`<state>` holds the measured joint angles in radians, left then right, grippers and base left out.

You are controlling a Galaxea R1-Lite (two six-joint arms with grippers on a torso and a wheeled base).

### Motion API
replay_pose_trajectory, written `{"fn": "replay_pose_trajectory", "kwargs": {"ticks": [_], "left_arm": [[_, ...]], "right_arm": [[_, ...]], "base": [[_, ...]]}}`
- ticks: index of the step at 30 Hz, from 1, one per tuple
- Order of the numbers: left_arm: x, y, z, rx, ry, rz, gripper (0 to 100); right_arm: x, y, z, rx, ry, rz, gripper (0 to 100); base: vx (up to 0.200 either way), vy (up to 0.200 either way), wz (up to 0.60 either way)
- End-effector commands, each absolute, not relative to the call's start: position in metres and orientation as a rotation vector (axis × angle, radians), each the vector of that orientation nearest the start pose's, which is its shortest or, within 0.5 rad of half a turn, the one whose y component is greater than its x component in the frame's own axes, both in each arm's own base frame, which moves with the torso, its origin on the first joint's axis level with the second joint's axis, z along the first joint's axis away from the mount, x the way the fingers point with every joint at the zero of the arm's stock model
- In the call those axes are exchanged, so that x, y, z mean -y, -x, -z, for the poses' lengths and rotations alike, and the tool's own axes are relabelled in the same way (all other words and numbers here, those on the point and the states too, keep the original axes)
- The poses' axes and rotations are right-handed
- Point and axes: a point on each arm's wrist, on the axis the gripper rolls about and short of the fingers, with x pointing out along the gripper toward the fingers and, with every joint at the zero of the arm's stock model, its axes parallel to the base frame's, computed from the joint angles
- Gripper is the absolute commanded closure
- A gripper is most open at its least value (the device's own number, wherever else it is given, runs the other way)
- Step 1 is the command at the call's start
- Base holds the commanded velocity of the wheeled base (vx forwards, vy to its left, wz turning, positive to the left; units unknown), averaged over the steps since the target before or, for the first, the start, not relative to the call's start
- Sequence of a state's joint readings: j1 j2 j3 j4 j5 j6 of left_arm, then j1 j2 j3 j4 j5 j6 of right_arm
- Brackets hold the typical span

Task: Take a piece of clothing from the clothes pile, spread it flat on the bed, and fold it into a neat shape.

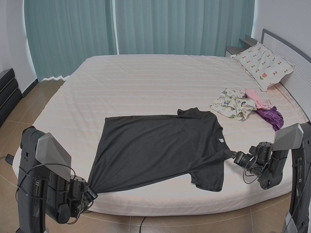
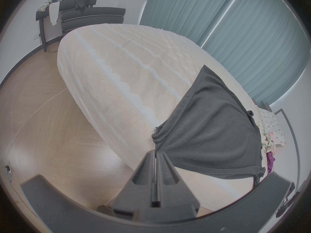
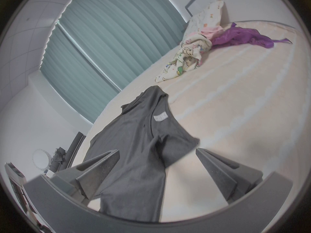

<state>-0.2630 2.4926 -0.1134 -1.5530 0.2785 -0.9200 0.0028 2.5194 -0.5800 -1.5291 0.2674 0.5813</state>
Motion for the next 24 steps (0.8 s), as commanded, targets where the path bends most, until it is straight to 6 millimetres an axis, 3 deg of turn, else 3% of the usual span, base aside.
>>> {"fn": "replay_pose_trajectory", "kwargs": {"ticks": [1, 8, 13, 24], "left_arm": [[0.055, -0.228, 0.068, -0.708, 0.656, -0.367, 100], [0.055, -0.227, 0.068, -0.708, 0.654, -0.369, 100], [0.055, -0.228, 0.068, -0.708, 0.656, -0.367, 100], [0.055, -0.228, 0.068, -0.706, 0.654, -0.370, 100]], "right_arm": [[-0.020, -0.311, 0.044, -0.577, -0.651, -0.169, 0], [-0.045, -0.277, 0.052, -0.730, -0.614, -0.243, 0], [-0.052, -0.257, 0.059, -0.804, -0.598, -0.252, 0], [-0.059, -0.261, 0.060, -0.800, -0.607, -0.279, 0]], "base": [[0.000, 0.000, 0.00], [0.000, 0.000, 0.00], [0.000, 0.000, 0.00], [0.000, 0.000, 0.00]]}}
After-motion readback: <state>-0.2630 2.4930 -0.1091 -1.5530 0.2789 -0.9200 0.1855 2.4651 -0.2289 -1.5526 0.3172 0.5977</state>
